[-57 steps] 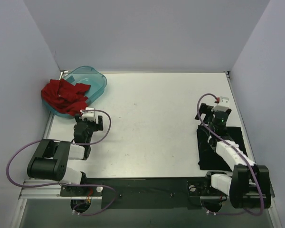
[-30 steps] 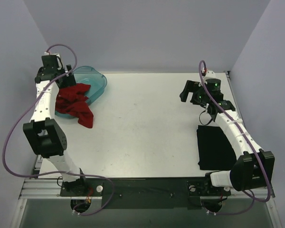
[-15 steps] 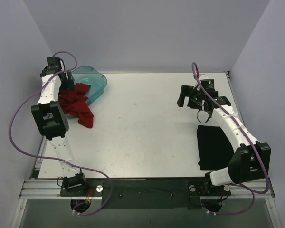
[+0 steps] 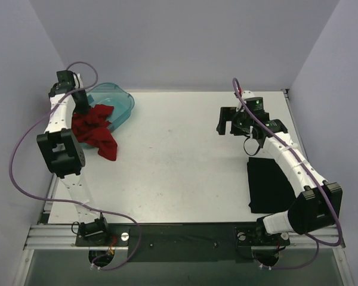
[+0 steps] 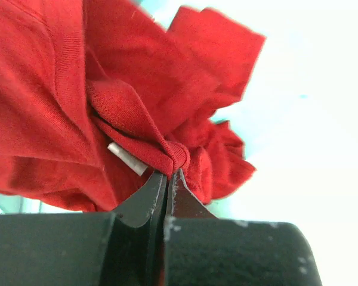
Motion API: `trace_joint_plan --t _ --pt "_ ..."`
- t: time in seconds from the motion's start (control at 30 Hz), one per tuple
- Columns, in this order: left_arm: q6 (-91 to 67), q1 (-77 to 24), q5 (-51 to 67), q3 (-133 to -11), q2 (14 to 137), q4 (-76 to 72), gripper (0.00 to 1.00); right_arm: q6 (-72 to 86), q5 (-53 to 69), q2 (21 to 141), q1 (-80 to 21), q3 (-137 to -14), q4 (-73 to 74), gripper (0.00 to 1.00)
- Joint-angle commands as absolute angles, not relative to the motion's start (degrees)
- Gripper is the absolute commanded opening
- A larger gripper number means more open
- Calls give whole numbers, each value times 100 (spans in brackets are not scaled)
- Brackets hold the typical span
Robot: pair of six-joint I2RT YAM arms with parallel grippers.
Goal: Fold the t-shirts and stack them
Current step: Grab crumpled tshirt from bin with the left arm, then move the tshirt to the center of the board
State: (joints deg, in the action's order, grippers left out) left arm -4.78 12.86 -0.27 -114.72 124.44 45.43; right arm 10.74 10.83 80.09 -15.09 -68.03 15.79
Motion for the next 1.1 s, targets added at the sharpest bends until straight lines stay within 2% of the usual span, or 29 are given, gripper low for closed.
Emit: trace_joint_plan --t 0.0,0.03,0.2,0.3,0.5,0.6,0.77,0.9,1.07 --pt "-54 1248 1097 -11453 10437 3262 0 923 896 7524 -1591 -6961 1670 94" --pt "-27 1161 1360 -11591 10267 3148 0 905 896 7436 -1626 -6996 1661 94" --pt "1017 590 2513 -12989 9661 4541 0 844 1028 7102 -1766 -7110 1425 94" --pt "1537 -367 2951 -13673 9335 5009 0 967 1283 6900 -1810 -7268 1257 94" --pt "291 -1107 3928 -14352 9141 4720 0 1142 1827 6259 -1811 -7304 730 95" --pt "-149 -1326 4385 -14309 9149 4719 0 1108 2161 5951 -1811 -7356 799 95" --pt "-26 -1626 4622 -13335 9088 4694 0 800 2583 5704 -1811 -7321 1422 94" --pt "404 -1871 4588 -12701 9263 4676 0 712 2689 5809 -1854 -7295 2037 88" --pt "1019 -2197 5141 -12349 9641 4659 0 598 2629 5915 -1942 -6935 2109 88"
